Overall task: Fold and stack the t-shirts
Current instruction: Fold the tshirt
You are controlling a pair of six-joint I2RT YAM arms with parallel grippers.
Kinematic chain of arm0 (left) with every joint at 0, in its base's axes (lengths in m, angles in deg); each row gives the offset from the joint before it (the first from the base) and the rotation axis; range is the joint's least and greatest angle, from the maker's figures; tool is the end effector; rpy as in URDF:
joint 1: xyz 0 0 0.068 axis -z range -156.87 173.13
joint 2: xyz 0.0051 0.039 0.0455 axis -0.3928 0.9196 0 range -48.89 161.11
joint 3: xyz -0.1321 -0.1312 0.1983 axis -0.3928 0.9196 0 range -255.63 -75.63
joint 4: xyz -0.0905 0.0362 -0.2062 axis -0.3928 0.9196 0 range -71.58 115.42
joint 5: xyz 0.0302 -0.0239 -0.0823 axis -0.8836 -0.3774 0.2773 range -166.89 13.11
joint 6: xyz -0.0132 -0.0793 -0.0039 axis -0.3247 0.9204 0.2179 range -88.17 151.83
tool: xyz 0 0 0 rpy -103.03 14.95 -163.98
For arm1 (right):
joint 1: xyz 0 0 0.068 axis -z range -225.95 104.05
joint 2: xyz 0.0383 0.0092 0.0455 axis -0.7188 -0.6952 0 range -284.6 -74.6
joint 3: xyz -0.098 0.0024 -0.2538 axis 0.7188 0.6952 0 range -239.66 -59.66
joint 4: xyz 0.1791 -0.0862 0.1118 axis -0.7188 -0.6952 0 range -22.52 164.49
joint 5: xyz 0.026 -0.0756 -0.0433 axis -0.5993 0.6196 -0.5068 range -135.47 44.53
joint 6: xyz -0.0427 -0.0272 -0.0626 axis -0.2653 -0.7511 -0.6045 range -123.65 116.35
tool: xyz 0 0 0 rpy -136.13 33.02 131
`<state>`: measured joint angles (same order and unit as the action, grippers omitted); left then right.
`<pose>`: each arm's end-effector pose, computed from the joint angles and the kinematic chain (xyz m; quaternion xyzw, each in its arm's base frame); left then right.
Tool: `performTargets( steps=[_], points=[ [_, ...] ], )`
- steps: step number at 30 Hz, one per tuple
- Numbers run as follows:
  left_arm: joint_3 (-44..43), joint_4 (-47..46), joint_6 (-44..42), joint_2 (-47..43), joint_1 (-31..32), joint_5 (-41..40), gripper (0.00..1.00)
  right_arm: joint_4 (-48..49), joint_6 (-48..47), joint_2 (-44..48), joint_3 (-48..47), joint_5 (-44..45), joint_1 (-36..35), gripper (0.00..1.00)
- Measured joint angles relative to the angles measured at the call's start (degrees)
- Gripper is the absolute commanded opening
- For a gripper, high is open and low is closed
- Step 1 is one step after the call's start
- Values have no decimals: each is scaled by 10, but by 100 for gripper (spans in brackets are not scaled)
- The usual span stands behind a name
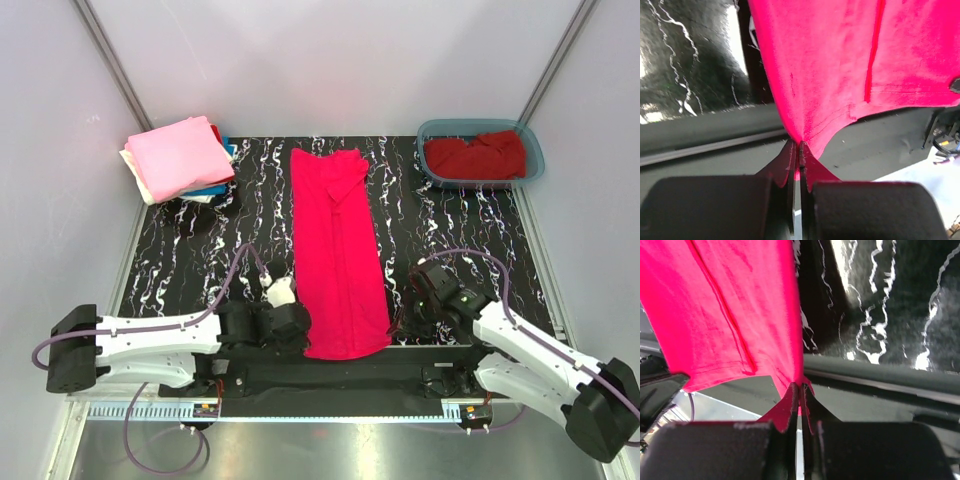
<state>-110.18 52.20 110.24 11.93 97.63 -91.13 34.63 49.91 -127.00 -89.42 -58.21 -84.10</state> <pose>0.0637 -0.1653 0.1821 -0.0647 0.9569 -0.2212 0.1765 0.1012 0.0992 0.1710 0.1033 0.9602 0.2446 0.0873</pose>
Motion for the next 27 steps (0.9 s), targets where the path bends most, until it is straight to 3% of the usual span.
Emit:
performTargets(
  steps=[7, 12, 17, 27],
  points=[
    [-73, 73, -15, 1, -21, -23, 0, -61, -6, -5, -56, 13, 0, 0],
    [-106, 89, -69, -5, -108, -24, 0, -79, -48, -104, -188, 49, 5, 0],
    [-123, 86, -144, 2, -203, -6, 0, -76, -103, -208, -297, 62, 55, 0],
    [-299, 66, -307, 180, -346, 45, 0, -81, -190, -399, -487, 60, 134, 0]
  ],
)
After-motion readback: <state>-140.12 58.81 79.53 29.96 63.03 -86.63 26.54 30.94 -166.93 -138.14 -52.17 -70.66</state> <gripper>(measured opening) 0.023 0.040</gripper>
